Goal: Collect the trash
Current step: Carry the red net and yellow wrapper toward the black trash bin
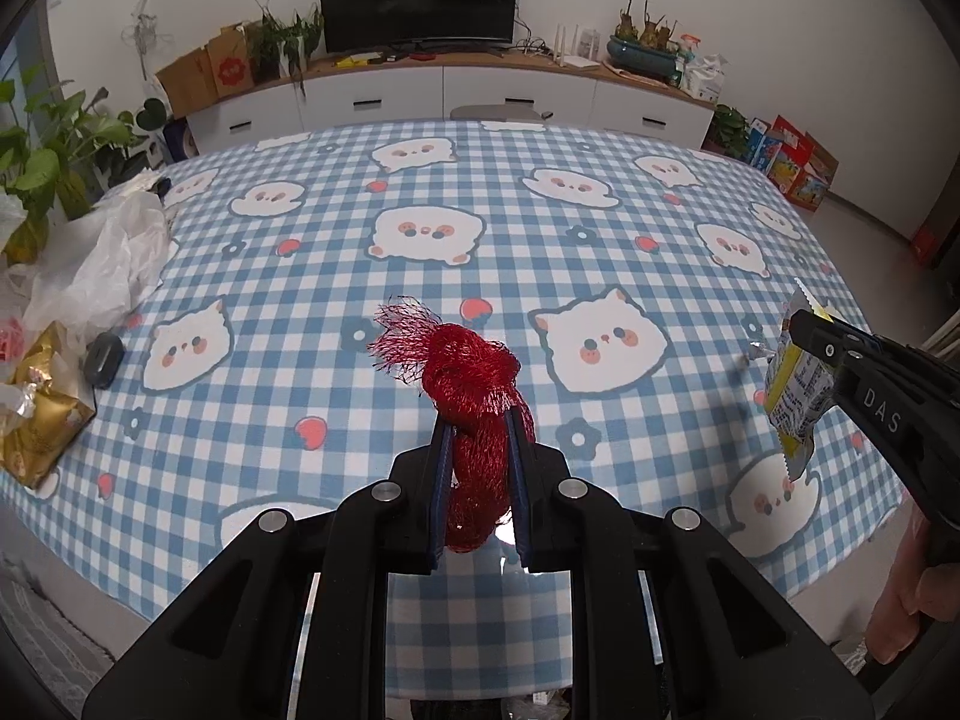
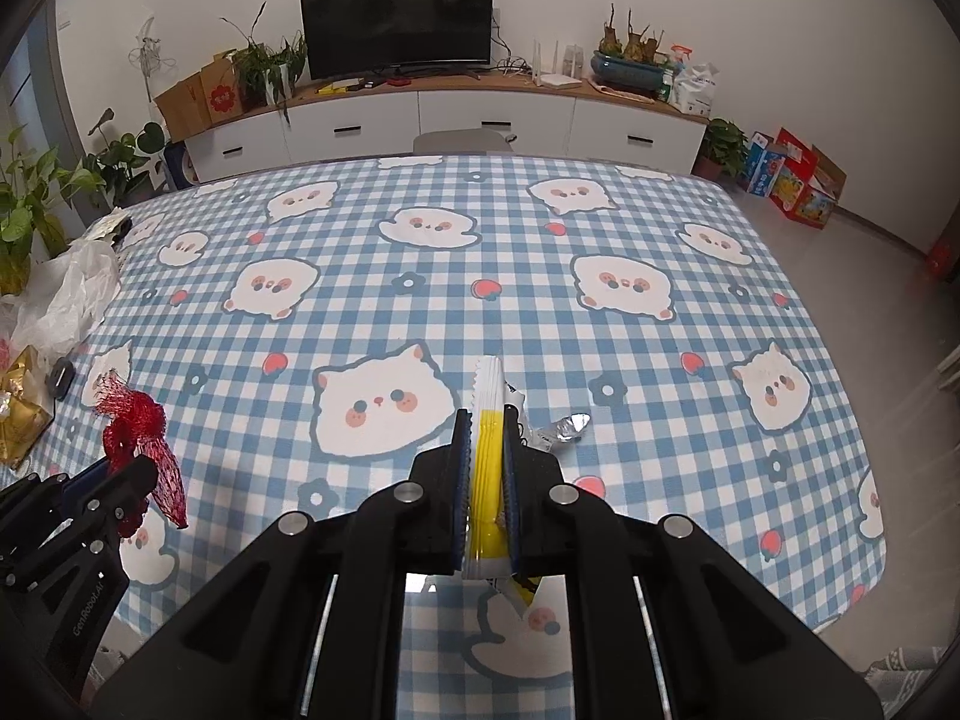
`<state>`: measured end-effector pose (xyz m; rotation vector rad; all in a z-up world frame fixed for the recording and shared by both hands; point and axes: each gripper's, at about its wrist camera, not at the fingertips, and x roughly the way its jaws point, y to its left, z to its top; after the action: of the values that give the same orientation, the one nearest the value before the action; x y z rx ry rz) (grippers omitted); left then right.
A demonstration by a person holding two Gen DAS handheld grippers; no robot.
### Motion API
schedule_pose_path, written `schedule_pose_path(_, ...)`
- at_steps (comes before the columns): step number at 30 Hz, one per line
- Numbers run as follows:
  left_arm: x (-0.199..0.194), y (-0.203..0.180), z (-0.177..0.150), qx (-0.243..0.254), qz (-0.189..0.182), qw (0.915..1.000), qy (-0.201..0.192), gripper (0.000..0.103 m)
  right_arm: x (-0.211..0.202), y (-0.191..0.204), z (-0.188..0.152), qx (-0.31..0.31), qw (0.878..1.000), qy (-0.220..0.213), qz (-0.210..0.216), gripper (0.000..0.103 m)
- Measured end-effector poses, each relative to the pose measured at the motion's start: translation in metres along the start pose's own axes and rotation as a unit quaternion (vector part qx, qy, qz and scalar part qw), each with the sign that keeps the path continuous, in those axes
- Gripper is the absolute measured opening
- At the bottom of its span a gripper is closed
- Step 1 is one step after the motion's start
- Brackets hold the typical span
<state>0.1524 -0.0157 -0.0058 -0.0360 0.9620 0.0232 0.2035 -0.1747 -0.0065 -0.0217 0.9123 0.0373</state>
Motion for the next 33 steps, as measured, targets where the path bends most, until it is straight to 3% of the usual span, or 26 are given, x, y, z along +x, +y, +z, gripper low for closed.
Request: schedule_pose_path(33,-0.087,-0.012,-0.122,0.006,-0.030,0.9994,-0.013,0.016,-0.100,0.007,-0.111,0.002,0.998,-0.013,0.065,0.008)
